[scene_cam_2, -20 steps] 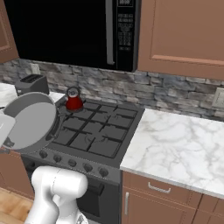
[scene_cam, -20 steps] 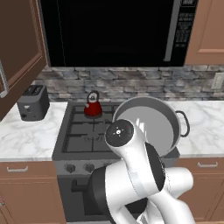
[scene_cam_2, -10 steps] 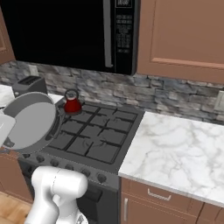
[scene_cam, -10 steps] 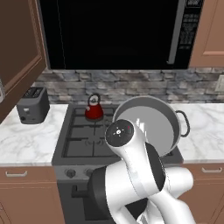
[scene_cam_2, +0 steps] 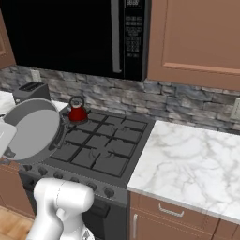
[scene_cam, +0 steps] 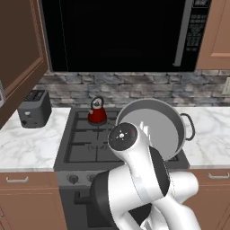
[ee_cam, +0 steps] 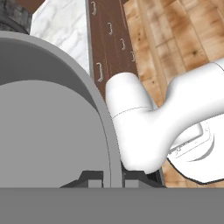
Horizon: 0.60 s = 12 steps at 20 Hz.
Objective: Pick the kettle from the cabinet and place it on a stove burner. Then pick the pot from the counter and place it on another stove burner. Finally, turn both burners on.
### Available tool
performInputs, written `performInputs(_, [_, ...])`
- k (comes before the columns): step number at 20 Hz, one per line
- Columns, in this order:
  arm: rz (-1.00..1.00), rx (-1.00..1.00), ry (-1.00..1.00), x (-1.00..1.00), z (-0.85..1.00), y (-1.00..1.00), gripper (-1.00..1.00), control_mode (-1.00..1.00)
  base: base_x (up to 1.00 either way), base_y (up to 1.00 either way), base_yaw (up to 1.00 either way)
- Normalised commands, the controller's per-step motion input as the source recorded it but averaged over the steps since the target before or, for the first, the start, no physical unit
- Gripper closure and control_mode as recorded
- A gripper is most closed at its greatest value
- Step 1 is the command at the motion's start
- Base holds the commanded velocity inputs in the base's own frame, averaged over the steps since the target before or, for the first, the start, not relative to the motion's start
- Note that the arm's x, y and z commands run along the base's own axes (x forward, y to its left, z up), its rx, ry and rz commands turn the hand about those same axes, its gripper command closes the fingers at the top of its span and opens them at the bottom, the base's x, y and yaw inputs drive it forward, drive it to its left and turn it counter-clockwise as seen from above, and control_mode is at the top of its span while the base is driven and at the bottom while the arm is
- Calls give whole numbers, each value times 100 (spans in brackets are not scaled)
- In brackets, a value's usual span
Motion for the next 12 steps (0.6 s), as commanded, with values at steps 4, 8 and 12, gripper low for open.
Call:
performInputs(4, [0,0,0,0,0,0,100,100,26,23,0])
performInputs(8, [0,0,0,0,0,0,100,100,21,15,1])
performInputs(12, [0,0,0,0,0,0,100,100,6,0,0])
